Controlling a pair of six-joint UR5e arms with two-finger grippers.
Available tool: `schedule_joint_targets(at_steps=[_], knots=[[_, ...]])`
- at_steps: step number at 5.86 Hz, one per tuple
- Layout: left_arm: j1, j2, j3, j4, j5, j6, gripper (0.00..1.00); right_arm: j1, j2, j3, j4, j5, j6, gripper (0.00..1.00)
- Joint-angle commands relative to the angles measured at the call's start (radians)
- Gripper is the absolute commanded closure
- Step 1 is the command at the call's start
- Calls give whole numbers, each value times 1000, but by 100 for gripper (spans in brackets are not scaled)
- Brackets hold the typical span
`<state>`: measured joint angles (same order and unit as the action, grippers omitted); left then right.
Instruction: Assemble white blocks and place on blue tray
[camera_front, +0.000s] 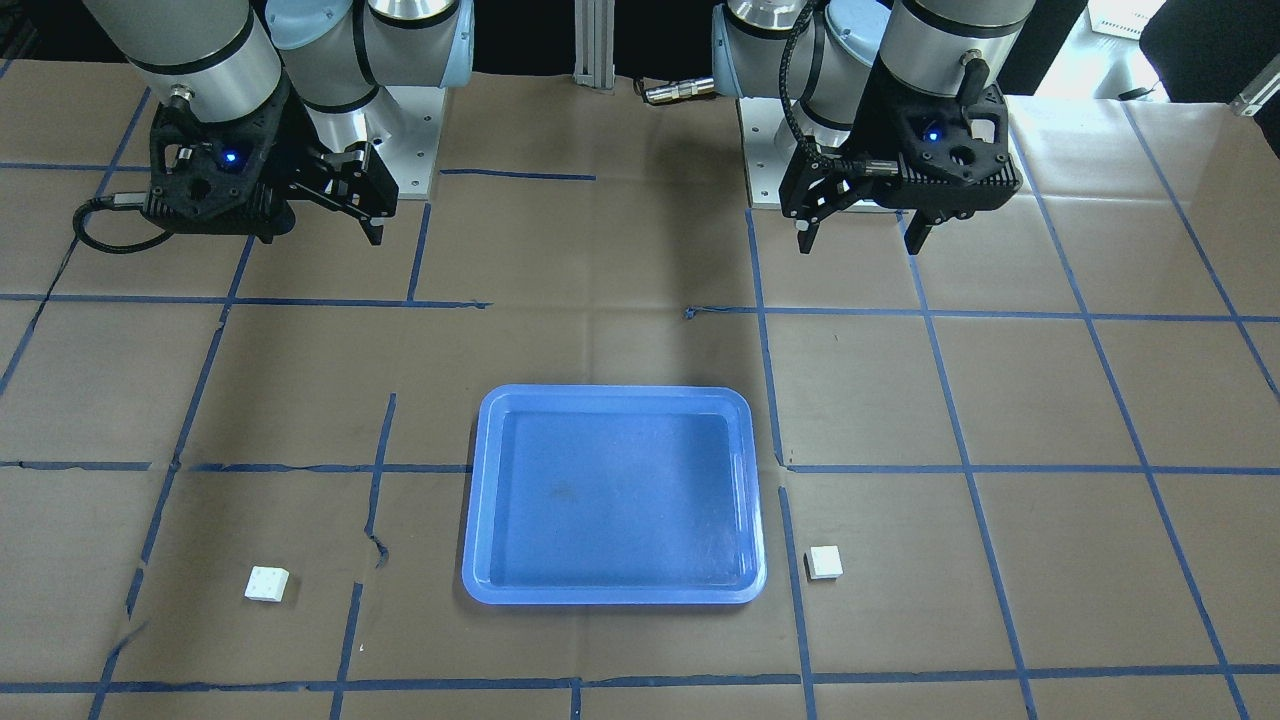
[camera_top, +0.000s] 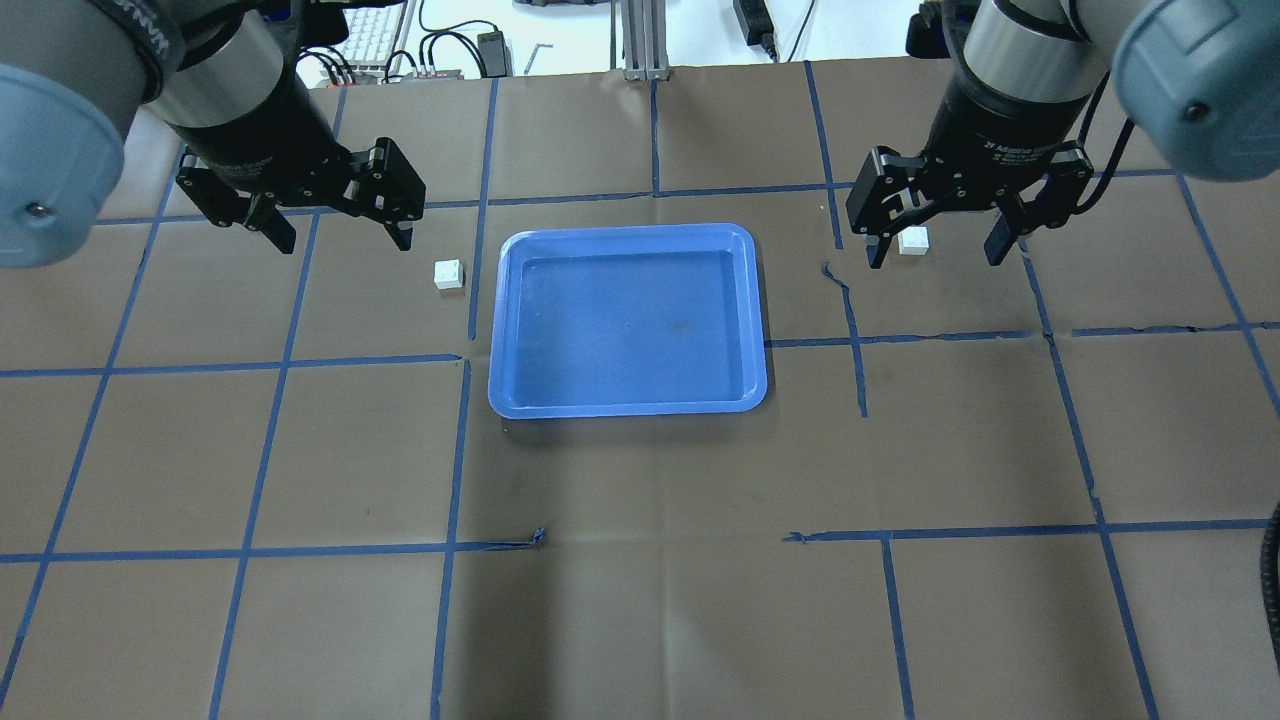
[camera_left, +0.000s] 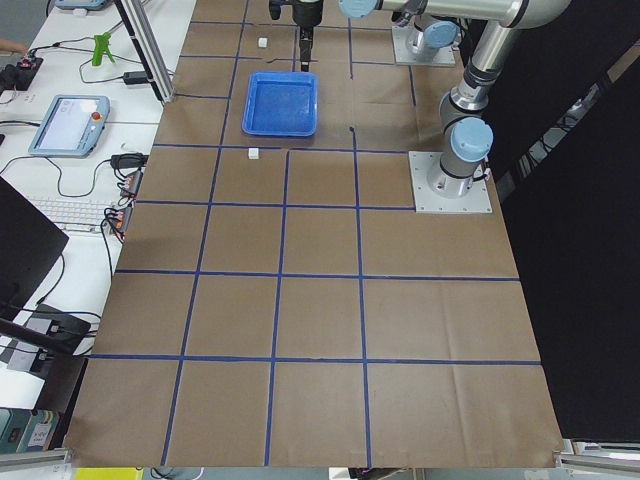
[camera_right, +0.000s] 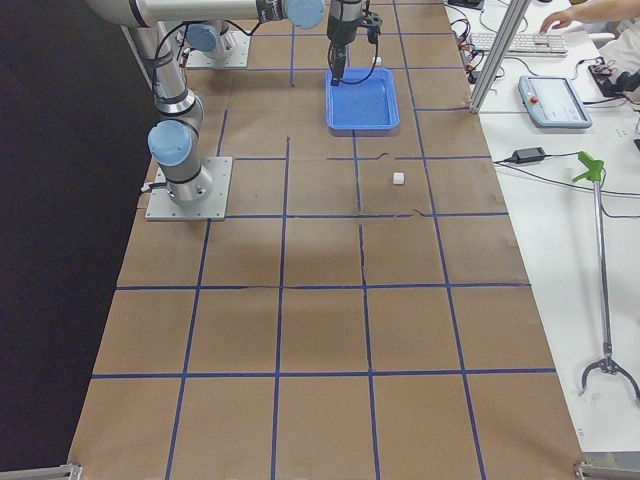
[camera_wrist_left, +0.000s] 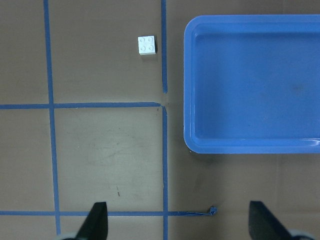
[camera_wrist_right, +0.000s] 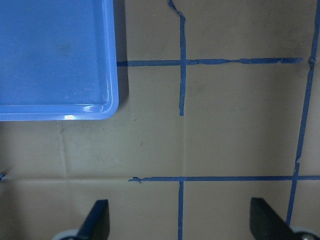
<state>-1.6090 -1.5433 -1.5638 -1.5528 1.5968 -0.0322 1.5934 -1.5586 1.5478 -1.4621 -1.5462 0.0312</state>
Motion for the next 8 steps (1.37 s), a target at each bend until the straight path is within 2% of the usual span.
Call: schedule_joint_targets(at_steps=[1, 3, 5, 7, 8], knots=[[0, 0, 1, 0, -1, 0, 0, 2, 0, 3, -4, 0, 1, 0], [0, 0, 4, 0, -1, 0, 0, 0, 2, 0, -20, -3, -54, 0], [4, 0, -13, 2, -1, 3, 0, -54, 41, 5, -78, 5, -463, 0], [35, -55, -22, 8, -1, 9, 0, -136, 58, 2, -102, 15, -658, 0], [66, -166, 8, 38, -1, 12, 0, -156, 110, 6, -219, 17, -936, 0]])
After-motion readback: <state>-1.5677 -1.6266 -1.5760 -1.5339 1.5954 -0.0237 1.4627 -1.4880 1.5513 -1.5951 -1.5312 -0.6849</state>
